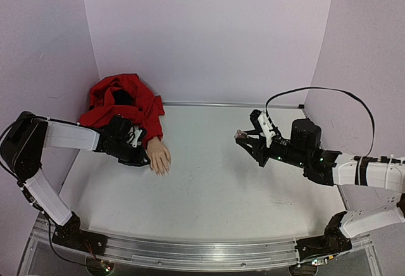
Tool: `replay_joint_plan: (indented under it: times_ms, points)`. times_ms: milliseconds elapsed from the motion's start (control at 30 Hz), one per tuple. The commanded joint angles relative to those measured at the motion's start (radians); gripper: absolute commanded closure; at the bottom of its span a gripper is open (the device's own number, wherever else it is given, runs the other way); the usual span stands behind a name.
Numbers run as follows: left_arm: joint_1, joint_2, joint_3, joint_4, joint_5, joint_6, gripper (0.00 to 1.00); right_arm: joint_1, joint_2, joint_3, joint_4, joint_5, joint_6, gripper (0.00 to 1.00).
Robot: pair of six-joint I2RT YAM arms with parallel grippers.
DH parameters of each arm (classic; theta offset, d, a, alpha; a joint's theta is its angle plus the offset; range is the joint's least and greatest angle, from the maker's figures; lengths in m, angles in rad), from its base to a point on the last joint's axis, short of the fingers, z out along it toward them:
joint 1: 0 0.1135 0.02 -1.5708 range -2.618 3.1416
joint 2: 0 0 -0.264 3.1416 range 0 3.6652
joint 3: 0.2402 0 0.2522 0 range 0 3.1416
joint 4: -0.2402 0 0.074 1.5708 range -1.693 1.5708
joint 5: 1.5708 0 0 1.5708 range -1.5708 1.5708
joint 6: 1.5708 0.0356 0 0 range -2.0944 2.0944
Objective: Paint the nails
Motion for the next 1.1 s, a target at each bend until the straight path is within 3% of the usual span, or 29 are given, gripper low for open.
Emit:
replay_joint_plan:
  times_ms: [0,1067]
  points:
    - [0.006,0.010,0.028,0.004,0.009,0.015,1.00,-0.006,-0.006,0.003,0.056,-0.010,0.000,1.00]
    - [0.006,0.039,0.041,0.010,0.020,0.021,1.00,-0.005,-0.001,0.005,0.057,-0.014,0.000,1.00]
